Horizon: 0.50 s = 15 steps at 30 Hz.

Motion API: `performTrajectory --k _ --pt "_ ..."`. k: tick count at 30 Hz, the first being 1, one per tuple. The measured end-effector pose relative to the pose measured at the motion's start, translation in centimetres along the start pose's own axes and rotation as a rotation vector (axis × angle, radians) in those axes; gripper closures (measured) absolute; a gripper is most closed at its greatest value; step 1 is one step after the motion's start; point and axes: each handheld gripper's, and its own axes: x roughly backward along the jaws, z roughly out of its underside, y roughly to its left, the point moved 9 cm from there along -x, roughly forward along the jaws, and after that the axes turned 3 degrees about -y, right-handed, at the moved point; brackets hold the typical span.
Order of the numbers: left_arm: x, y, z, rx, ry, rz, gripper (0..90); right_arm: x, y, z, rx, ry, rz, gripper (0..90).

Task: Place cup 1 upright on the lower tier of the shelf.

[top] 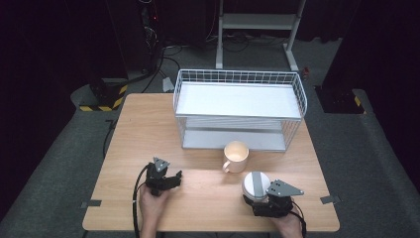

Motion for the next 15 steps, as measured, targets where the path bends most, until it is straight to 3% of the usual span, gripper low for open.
performTrajectory --k 15 --pt "0.02 0.01 0.02 -0.002 0.003 0.002 23.2 0.39 -0.20 -0.36 0.007 -0.009 0.005 18.3"
